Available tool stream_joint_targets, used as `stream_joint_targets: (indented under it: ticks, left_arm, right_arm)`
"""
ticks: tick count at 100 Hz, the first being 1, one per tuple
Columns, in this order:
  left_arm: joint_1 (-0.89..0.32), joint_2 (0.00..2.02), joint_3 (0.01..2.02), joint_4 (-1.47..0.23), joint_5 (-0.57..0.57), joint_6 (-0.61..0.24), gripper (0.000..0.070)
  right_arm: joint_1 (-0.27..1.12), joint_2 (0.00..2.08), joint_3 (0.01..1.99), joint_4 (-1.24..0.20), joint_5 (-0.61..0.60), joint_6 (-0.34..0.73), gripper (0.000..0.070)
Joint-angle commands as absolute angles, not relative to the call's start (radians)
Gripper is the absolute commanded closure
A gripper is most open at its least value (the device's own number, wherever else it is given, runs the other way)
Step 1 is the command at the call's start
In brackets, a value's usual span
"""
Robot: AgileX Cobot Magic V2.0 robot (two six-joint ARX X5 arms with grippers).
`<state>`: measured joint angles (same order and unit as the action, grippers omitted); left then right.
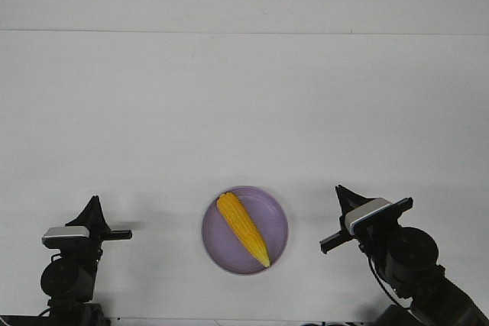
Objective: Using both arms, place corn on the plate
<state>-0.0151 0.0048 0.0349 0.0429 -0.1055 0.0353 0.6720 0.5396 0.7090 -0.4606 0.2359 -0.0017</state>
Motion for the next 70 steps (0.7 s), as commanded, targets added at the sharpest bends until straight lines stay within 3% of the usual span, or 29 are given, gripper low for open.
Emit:
stream_joint_targets:
  ticks: [1, 45, 52, 59, 70]
  left_arm:
    - [-0.013, 0.003, 0.014, 0.053, -0.104, 0.041, 0.0687]
    - [-0.013, 0.003, 0.014, 0.054, -0.104, 0.041, 0.0687]
    - [-0.013, 0.003, 0.014, 0.054, -0.104, 0.041, 0.0687]
    - [-0.013, 0.003, 0.014, 0.054, -0.104, 0.041, 0.0687]
    - [-0.013, 0.003, 0.014, 0.054, -0.104, 0.041, 0.0687]
  right_arm:
    - [0.678, 0.543, 0.72, -0.45, 0.236, 0.001, 0.0681]
    - [0.676, 0.536, 0.719, -0.448, 0.237, 0.0, 0.0681]
    - [0.635, 0.533, 0.718, -0.449, 0.246, -0.091, 0.0681]
    - [0.551, 0.501, 0.687, -0.425, 0.17, -0.108, 0.0681]
    - [0.348, 0.394, 0.536, -0.271, -0.006, -0.112, 0.0681]
